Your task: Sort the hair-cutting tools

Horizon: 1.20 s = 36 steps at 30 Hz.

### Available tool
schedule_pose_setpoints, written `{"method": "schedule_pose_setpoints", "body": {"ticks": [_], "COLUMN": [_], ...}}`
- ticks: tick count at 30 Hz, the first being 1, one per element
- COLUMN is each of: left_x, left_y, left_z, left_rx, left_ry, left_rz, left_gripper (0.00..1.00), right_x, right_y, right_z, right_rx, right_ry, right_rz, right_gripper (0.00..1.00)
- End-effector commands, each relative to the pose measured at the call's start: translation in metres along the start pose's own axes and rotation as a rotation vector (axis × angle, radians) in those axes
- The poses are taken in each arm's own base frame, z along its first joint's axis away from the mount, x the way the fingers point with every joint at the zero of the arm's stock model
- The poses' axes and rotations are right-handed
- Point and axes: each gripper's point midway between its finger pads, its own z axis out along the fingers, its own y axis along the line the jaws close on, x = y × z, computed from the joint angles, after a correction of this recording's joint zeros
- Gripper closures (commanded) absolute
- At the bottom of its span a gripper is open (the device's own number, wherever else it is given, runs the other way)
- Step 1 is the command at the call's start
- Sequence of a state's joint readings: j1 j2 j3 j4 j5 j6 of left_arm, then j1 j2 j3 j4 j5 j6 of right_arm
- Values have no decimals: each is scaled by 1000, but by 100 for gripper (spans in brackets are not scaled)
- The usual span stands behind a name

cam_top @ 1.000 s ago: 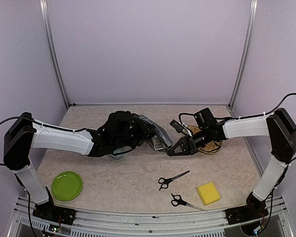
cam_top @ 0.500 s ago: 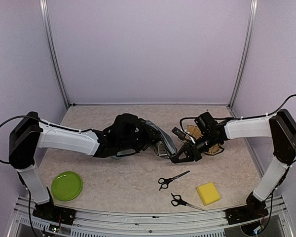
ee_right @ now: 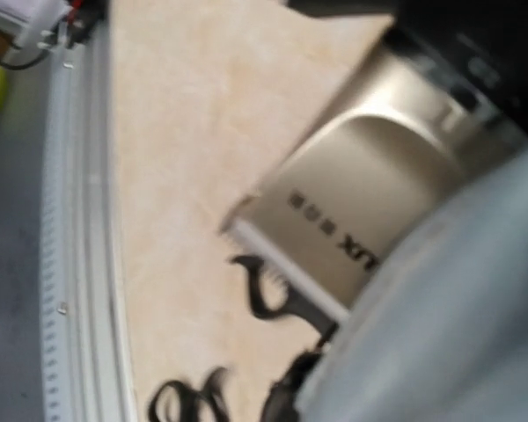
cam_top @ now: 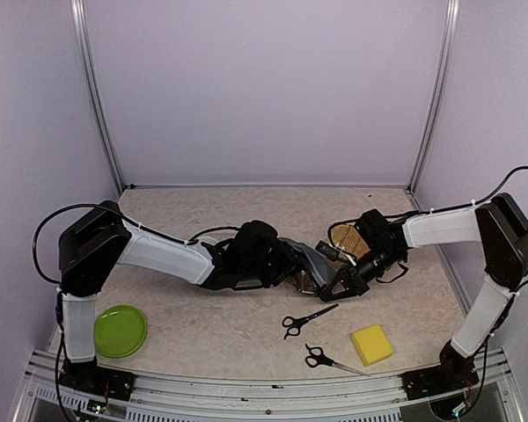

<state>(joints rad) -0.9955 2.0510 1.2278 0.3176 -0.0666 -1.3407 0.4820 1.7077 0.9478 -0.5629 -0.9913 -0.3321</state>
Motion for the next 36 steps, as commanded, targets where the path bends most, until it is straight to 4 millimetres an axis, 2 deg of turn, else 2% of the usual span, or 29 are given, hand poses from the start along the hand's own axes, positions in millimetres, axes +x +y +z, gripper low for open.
{"method": "schedule_pose_setpoints", "body": {"ticks": [1, 4, 6, 11, 13, 14, 19, 21, 24, 26, 29, 33, 36], "left_x": [-4, -3, -2, 8, 12, 13, 0, -3, -7, 3, 27, 51, 58], "left_y": [-3, 3, 7, -1, -2, 3, 12, 15, 28, 35, 42, 53, 59], "left_z": [-7, -14, -16, -28, -39, -46, -86, -97, -101, -97, -87, -72, -63], "left_rx": [-43, -58, -83, -98, -152, -207, -396, -426, -452, -404, -331, -294, -278], "left_ry": [8, 38, 64, 115, 124, 132, 72, 79, 106, 147, 208, 266, 282], "left_rz": [110, 197, 260, 444, 587, 699, 1163, 1251, 1239, 1202, 1165, 1142, 1107], "left_gripper": [44, 41, 21, 24, 27, 28, 31, 33, 40, 46, 49, 49, 46], "right_x": [3, 4, 3, 4, 4, 5, 7, 8, 8, 8, 8, 10, 10], "right_y": [-19, -23, -24, -26, -28, -29, -29, -27, -26, -25, -24, -25, -25], "right_z": [-8, -10, -11, -11, -12, -12, -13, -12, -12, -11, -11, -10, -9], "right_rx": [92, 116, 123, 133, 147, 153, 166, 156, 146, 139, 137, 133, 126], "right_ry": [47, 54, 54, 58, 65, 69, 73, 69, 62, 60, 59, 62, 62], "right_rz": [-12, -24, -28, -29, -35, -39, -51, -45, -42, -41, -39, -34, -29], "right_gripper": [100, 100, 100, 100, 100, 100, 100, 100, 100, 100, 100, 100, 100]}}
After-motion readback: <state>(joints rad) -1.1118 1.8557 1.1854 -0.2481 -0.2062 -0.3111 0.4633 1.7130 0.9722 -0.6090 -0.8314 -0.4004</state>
